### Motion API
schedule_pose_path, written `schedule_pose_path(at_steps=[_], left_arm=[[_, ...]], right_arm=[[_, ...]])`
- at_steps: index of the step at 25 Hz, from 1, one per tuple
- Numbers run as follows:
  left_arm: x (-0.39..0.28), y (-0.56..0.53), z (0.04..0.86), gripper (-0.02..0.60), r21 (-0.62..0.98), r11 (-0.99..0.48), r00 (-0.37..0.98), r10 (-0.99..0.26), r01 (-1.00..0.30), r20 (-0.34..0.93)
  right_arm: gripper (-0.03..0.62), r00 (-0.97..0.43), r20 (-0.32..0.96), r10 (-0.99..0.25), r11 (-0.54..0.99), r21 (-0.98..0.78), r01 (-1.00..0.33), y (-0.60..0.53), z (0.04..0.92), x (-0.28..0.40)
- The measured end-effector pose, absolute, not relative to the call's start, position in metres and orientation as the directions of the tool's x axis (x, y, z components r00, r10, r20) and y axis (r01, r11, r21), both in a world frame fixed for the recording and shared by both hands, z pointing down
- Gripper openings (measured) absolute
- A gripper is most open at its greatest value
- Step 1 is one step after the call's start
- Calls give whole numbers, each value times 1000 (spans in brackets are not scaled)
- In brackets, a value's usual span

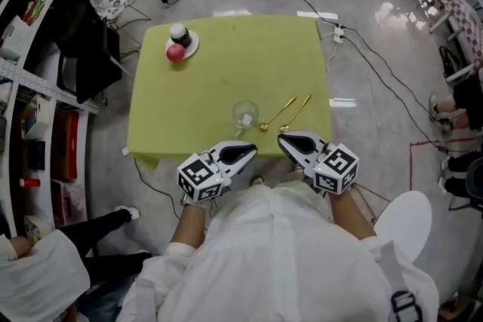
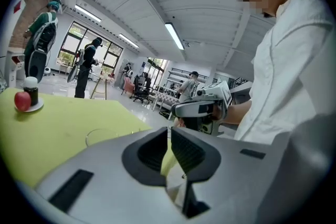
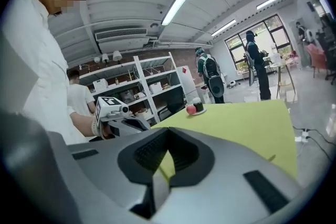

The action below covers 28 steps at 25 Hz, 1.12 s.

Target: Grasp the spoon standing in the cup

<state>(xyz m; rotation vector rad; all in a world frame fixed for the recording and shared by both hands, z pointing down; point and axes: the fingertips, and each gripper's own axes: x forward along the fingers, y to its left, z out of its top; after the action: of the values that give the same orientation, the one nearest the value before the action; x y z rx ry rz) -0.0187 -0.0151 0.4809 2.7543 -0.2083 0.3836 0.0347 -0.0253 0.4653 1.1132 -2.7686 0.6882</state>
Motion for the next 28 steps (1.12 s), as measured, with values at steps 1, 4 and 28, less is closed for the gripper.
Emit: schedule_pose_path(at_steps=[1,4,28], left_arm=[[-21,-13,479,25,317,-929,952,-97,-191,289],[-24,-7,470,25,300,-936,954,-95,-183,284],[-25,13,472,25,273,-951,954,-64,-147,292]], right_arm=[[5,-737,224,-638,644,-369,-670,-22,462,31],[5,-745,198,-637,664,-349,-661,-17,452,24],[3,-767,260,-586,741,-210,-638,13,462,-6]])
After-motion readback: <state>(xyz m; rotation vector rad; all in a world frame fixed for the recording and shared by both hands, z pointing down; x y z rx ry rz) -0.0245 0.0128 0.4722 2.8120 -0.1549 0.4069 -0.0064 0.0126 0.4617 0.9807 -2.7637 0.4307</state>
